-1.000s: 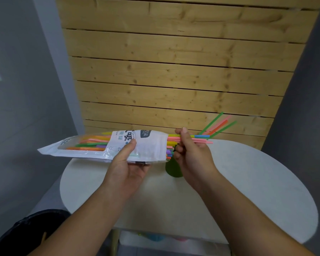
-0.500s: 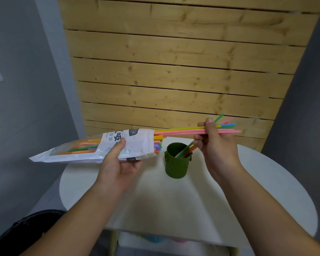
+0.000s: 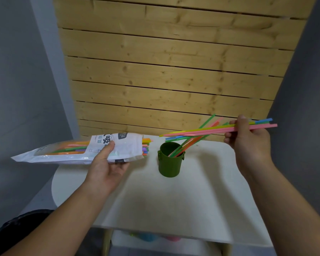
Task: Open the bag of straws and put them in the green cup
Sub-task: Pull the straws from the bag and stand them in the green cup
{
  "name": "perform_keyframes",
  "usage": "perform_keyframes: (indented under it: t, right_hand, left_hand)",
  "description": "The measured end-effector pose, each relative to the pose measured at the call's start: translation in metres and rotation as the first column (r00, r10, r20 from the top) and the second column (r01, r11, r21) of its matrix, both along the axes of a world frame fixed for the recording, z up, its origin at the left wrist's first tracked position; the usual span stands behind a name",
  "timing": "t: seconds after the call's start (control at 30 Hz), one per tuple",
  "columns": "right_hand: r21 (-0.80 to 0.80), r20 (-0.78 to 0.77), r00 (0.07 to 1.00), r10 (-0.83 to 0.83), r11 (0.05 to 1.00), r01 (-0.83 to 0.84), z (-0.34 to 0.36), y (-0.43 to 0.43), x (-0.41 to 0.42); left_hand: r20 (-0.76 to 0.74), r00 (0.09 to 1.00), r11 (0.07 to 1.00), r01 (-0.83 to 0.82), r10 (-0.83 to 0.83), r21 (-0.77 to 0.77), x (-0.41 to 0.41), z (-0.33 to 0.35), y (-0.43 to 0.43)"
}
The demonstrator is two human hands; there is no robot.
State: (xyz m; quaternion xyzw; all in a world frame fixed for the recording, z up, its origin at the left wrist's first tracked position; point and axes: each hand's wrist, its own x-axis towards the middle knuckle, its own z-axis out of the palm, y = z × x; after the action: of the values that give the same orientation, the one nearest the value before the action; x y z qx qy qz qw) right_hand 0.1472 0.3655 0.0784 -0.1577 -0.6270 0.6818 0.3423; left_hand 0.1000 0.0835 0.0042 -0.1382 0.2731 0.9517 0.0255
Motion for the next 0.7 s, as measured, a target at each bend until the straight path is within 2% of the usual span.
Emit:
perform_keyframes:
  t: [0.23, 0.47, 0.53, 0.7]
  right_hand:
    - [0.271, 0.11, 0.991, -0.075, 0.962, 0.042, -0.002, -0.002, -0.001]
    - [0.406, 0.238, 0.971, 0.017, 0.907, -0.115, -0.021, -0.025, -0.021]
    - [0.381, 0.261, 0.964, 0.041, 0.914, -0.142, -0.025, -0.03, -0.028]
    - [0.187, 0.245, 0.962, 0.123, 0.967, -0.172, -0.034, -0.032, -0.044]
  left_hand:
    - [0.003, 1.0, 1.0, 0.016, -0.016, -0.017, 0.004, 0.001, 0.009]
    - [-0.01, 0.999, 0.997, 0.052, -0.052, -0.049, 0.005, 0.0, 0.011]
    - [-0.016, 0.998, 0.997, 0.059, -0.06, -0.059, 0.006, 0.0, 0.011]
    - [-0.028, 0.997, 0.994, 0.064, -0.066, -0.094, 0.008, 0.001, 0.01]
